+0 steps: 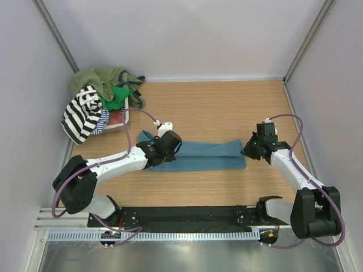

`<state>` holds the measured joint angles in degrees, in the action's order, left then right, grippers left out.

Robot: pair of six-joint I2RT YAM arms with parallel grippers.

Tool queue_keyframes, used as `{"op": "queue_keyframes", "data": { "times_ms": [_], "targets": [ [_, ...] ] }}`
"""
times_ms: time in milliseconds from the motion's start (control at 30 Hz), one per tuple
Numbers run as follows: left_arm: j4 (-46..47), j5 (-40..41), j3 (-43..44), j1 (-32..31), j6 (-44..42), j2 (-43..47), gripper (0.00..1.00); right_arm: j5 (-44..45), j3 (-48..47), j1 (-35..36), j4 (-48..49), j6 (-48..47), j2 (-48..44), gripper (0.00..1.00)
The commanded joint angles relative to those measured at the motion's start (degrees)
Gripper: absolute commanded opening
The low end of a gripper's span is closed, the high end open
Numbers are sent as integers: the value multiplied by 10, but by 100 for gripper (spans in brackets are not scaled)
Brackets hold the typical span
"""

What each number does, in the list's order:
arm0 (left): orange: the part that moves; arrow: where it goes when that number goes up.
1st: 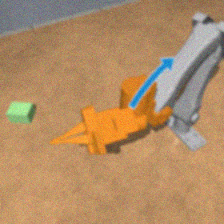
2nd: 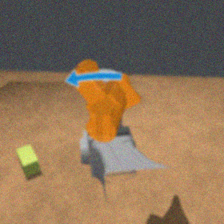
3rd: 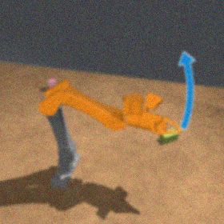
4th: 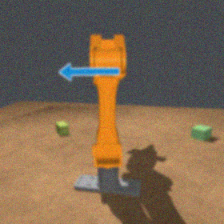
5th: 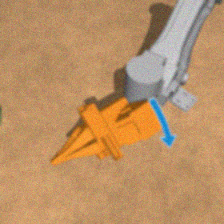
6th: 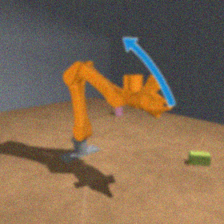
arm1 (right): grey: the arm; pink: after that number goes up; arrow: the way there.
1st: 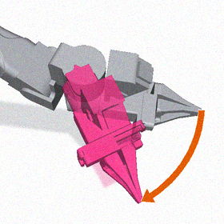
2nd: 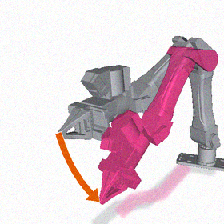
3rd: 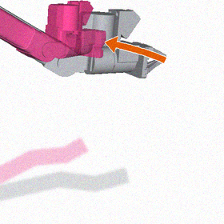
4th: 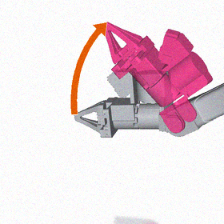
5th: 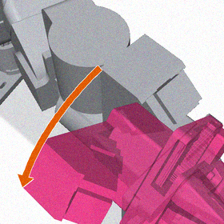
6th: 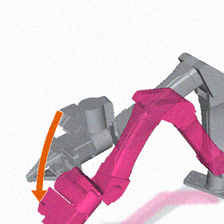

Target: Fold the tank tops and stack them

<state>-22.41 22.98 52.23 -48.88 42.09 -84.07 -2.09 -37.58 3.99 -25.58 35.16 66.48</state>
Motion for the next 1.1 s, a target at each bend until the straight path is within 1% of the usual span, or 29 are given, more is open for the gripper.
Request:
{"op": "queue_keyframes", "data": {
  "times_ms": [0, 100, 200, 267, 433, 467, 500, 600, 667, 700, 733, 833, 867, 933, 967, 1000, 1067],
  "targets": [
    [17, 55, -24, -14, 42, 19, 0, 18, 19, 1, 9, 29, -23, 2],
    [20, 69, -45, -27, 64, 22, 0, 39, 36, 1, 14, 40, -31, 6],
    [29, 76, -64, -35, 82, 20, 3, 42, 47, 1, 20, 46, -32, 11],
    [34, 75, -75, -38, 87, 18, 4, 44, 52, 1, 21, 47, -31, 16],
    [49, 76, -92, -44, 99, 9, 6, 45, 57, 1, 24, 48, -28, 20],
    [50, 78, -96, -46, 102, 9, 6, 45, 58, 1, 22, 49, -30, 23],
    [50, 79, -99, -45, 104, 10, 6, 45, 58, 1, 24, 48, -32, 24],
    [50, 87, -100, -45, 99, 29, 8, 41, 56, 1, 26, 45, -46, 34],
    [43, 90, -97, -45, 92, 52, 9, 45, 49, 1, 21, 40, -57, 38],
    [38, 94, -96, -45, 90, 59, 11, 47, 45, 1, 19, 36, -67, 43],
    [34, 95, -93, -45, 86, 68, 11, 48, 42, 1, 19, 32, -73, 44],
    [12, 112, -82, -40, 81, 97, 22, 28, 31, 1, 34, 7, -80, 45],
    [9, 112, -80, -35, 76, 111, 27, 10, 26, 1, 38, 0, -76, 45],
    [3, 103, -78, -5, 69, 123, 31, -1, 4, 1, 36, -12, -51, 44],
    [2, 97, -77, 10, 60, 133, 37, -9, -9, 1, 35, -16, -43, 41],
    [3, 81, -75, 43, 56, 137, 39, -12, -14, 3, 34, -19, -35, 40],
    [5, 59, -69, 81, 48, 141, 41, -20, -21, 4, 40, -20, -15, 38]
  ]
}}
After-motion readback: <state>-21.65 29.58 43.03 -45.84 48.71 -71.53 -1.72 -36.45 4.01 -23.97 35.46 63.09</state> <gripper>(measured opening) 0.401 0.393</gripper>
